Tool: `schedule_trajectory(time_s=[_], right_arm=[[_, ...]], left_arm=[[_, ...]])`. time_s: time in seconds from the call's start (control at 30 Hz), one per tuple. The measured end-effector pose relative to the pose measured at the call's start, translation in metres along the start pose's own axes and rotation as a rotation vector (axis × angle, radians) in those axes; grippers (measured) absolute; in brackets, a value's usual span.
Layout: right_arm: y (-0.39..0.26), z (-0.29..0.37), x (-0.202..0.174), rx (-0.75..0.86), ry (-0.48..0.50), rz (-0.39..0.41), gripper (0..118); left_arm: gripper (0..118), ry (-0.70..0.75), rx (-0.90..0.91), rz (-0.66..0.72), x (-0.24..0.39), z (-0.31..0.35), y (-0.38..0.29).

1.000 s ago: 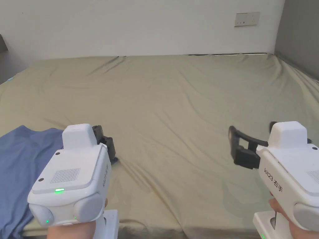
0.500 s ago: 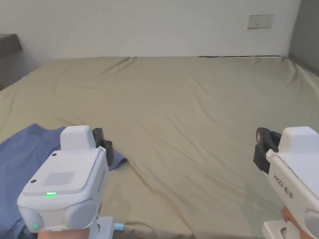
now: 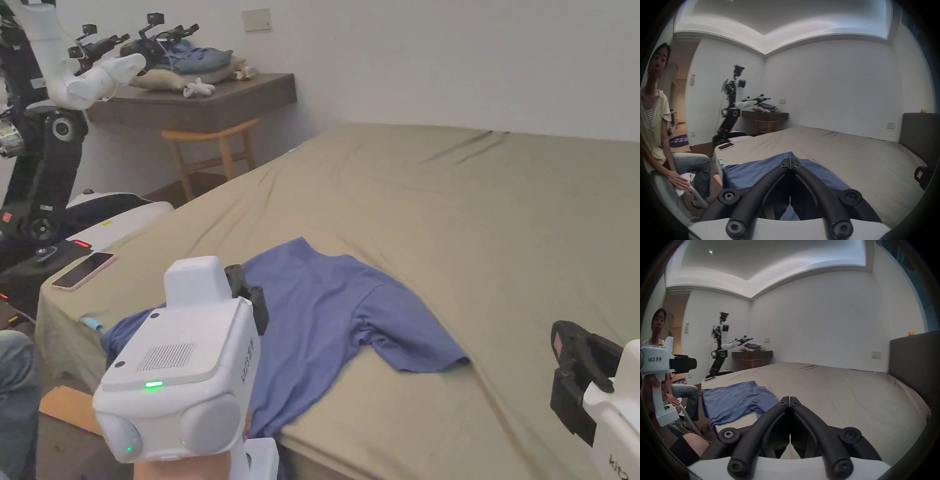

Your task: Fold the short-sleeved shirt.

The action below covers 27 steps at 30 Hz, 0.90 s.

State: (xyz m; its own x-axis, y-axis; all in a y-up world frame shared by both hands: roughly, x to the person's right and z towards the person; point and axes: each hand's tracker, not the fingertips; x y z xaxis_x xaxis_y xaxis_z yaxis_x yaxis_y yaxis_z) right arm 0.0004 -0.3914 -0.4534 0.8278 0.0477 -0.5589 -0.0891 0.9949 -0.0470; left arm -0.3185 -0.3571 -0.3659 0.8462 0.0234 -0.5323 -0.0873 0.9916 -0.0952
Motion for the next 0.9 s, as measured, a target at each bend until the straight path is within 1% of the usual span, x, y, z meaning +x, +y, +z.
schedule_trajectory(time_s=[0.1, 0.2, 0.33, 0.4, 0.43, 0.5, 0.53, 0.57, 0.6, 0.63, 0.67, 0.7, 0.73, 0.77, 0.8, 0.83, 0.9], right_arm=[[-0.001, -0.021, -0.013, -0.004, 0.047, -0.002, 0], [-0.002, -0.038, -0.014, -0.014, 0.068, -0.015, 0], [0.000, -0.057, -0.003, -0.027, 0.082, 0.002, 0], [0.000, -0.067, 0.003, -0.033, 0.080, 0.025, 0], [-0.001, -0.071, 0.007, -0.037, 0.075, 0.031, 0], [-0.007, -0.080, 0.018, -0.046, 0.061, 0.033, 0], [-0.010, -0.083, 0.022, -0.053, 0.049, 0.037, 0], [-0.013, -0.085, 0.028, -0.061, 0.037, 0.038, 0], [-0.017, -0.087, 0.033, -0.073, 0.025, 0.034, 0], [-0.021, -0.089, 0.036, -0.089, 0.014, 0.028, 0], [-0.024, -0.091, 0.042, -0.110, 0.004, 0.020, 0], [-0.028, -0.092, 0.047, -0.132, -0.004, 0.011, 0], [-0.031, -0.093, 0.052, -0.148, -0.012, 0.005, 0], [-0.034, -0.092, 0.055, -0.189, -0.032, -0.021, 0], [-0.036, -0.091, 0.059, -0.171, -0.033, -0.003, 0], [-0.038, -0.091, 0.063, -0.189, -0.043, -0.007, 0], [-0.042, -0.088, 0.071, -0.202, -0.060, -0.001, 0]], left_arm=[[0, 0.032, -0.022, 0.034, -0.013, -0.009, -0.002], [0, 0.032, -0.059, 0.025, -0.012, -0.020, -0.009], [0, -0.030, -0.141, 0.041, -0.002, -0.055, -0.003], [0, -0.097, -0.194, 0.059, 0.007, -0.084, 0.003], [0, -0.122, -0.231, 0.050, 0.013, -0.100, 0.004], [0, -0.138, -0.261, -0.059, 0.037, -0.140, -0.002], [0, -0.154, -0.278, -0.075, 0.048, -0.156, -0.007], [0, -0.207, -0.322, -0.073, 0.060, -0.176, -0.013], [5, -0.278, -0.387, -0.047, 0.070, -0.197, -0.020], [24, -0.324, -0.429, -0.026, 0.079, -0.214, -0.028], [62, -0.317, -0.477, -0.030, 0.091, -0.235, -0.040], [115, -0.271, -0.543, -0.067, 0.103, -0.255, -0.052], [115, -0.236, -0.587, -0.092, 0.112, -0.269, -0.062], [111, -0.251, -0.533, -0.094, 0.124, -0.274, -0.070], [111, -0.271, -0.544, -0.110, 0.133, -0.284, -0.080], [111, -0.296, -0.579, -0.128, 0.140, -0.292, -0.087], [110, -0.284, -0.654, -0.126, 0.136, -0.313, -0.101]])
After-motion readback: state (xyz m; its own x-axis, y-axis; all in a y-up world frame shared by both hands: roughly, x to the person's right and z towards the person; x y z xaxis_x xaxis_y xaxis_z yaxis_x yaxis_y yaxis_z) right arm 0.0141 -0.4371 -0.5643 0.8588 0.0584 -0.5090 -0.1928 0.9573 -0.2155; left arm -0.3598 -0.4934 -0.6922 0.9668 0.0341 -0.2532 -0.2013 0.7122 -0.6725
